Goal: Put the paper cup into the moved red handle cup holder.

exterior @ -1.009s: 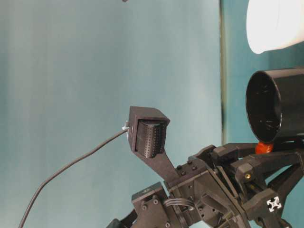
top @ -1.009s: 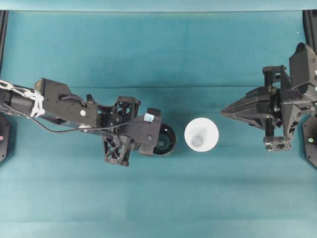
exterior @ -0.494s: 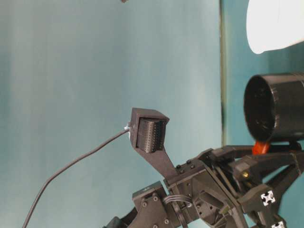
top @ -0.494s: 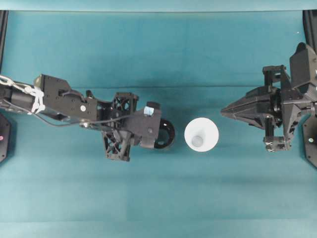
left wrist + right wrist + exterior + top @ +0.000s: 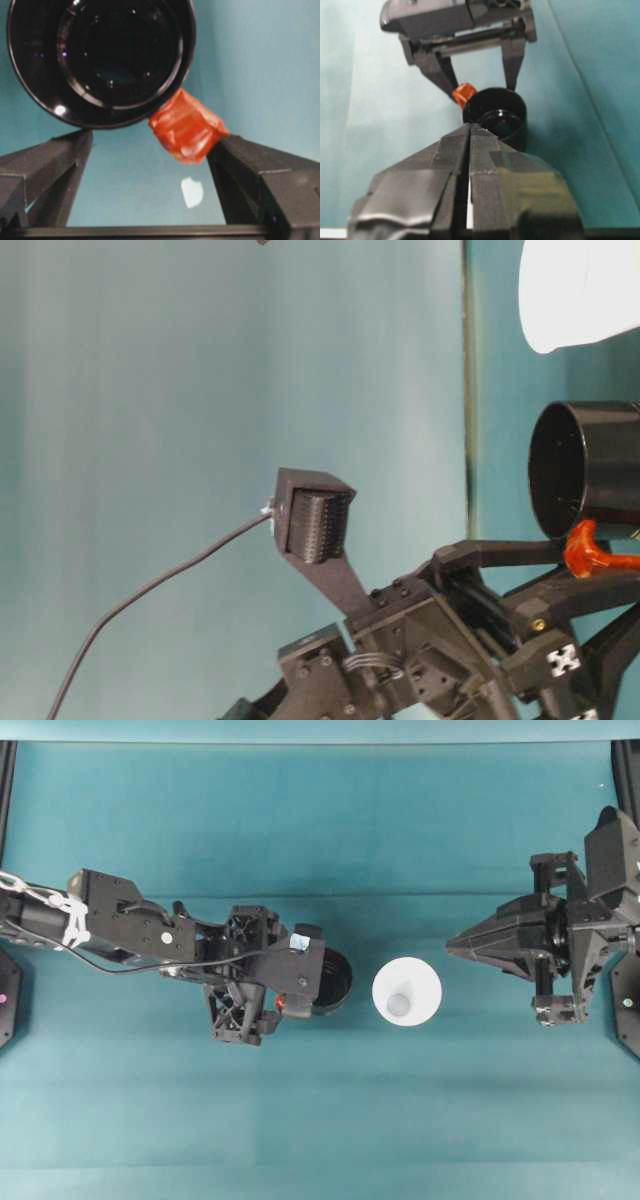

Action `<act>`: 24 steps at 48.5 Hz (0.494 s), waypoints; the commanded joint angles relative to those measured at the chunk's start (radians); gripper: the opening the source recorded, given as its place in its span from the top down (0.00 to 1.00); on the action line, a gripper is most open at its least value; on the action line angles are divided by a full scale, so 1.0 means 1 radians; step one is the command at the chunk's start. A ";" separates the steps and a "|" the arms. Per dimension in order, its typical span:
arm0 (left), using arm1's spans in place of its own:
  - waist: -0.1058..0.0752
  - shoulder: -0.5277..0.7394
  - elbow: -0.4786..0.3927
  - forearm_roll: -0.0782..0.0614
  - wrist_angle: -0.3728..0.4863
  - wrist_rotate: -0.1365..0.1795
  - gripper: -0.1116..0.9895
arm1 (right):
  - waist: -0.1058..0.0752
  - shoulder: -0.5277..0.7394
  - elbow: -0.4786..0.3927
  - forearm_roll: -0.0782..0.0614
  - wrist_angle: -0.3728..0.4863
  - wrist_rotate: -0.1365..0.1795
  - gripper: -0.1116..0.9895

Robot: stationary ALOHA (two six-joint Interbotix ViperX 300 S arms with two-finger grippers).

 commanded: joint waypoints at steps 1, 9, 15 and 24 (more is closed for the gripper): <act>-0.002 -0.075 -0.005 0.002 0.000 0.000 0.03 | -0.003 -0.002 -0.012 0.008 -0.005 0.037 0.99; -0.002 -0.216 0.017 0.002 0.005 -0.002 0.04 | -0.046 0.005 -0.015 0.006 0.061 0.156 0.99; -0.002 -0.311 0.055 0.002 0.009 -0.002 0.04 | -0.071 0.026 -0.040 0.002 0.100 0.216 0.98; -0.003 -0.448 0.137 0.002 0.041 -0.003 0.04 | -0.086 0.098 -0.103 0.002 0.196 0.225 0.93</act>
